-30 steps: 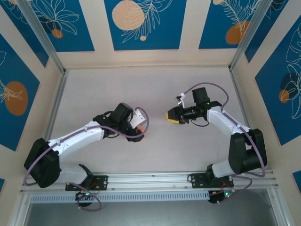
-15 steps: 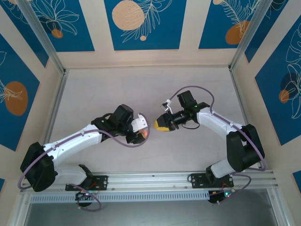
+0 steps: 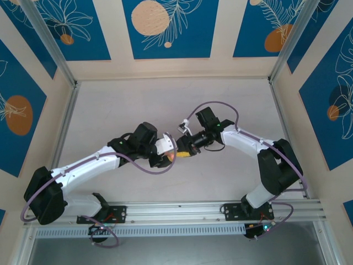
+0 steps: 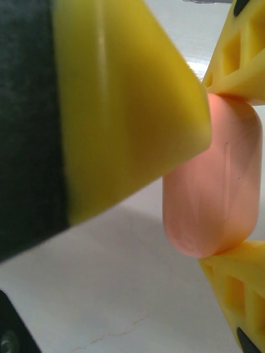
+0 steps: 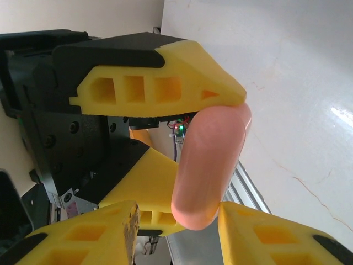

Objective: Insert the wireless bluetooth earbuds into the charging case

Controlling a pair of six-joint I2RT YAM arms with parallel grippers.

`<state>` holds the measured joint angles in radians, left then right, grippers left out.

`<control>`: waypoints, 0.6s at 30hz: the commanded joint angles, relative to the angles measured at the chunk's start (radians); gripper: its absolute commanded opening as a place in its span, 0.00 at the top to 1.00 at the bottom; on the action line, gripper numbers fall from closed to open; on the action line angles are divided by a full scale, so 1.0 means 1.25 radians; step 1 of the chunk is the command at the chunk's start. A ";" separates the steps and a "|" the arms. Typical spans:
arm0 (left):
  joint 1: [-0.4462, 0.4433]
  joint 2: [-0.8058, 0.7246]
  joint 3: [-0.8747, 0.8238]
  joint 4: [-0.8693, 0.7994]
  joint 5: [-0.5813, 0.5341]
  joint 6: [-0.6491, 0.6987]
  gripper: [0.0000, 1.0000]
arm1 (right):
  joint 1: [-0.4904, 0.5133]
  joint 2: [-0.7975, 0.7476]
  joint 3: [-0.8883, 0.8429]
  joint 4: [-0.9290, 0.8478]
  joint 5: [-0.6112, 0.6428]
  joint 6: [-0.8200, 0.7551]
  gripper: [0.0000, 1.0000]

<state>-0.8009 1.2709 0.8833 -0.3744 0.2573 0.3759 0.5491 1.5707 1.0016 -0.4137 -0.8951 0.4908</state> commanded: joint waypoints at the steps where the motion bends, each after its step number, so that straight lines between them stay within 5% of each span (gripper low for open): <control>1: -0.012 -0.015 -0.002 0.019 -0.001 0.007 0.51 | 0.014 0.017 0.026 -0.002 -0.031 0.007 0.57; 5: -0.014 -0.020 0.000 0.023 -0.009 0.006 0.51 | 0.022 0.032 0.030 0.001 -0.040 0.006 0.65; 15: -0.016 -0.041 -0.001 0.033 -0.015 -0.002 0.51 | 0.038 0.056 0.052 -0.026 -0.055 -0.015 0.59; 18: -0.016 -0.041 0.000 0.037 -0.017 -0.002 0.50 | 0.038 0.054 0.055 -0.031 -0.051 -0.025 0.71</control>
<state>-0.8066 1.2320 0.8829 -0.3744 0.2310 0.3733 0.5850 1.6310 1.0424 -0.4232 -0.9108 0.4793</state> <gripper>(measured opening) 0.525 0.318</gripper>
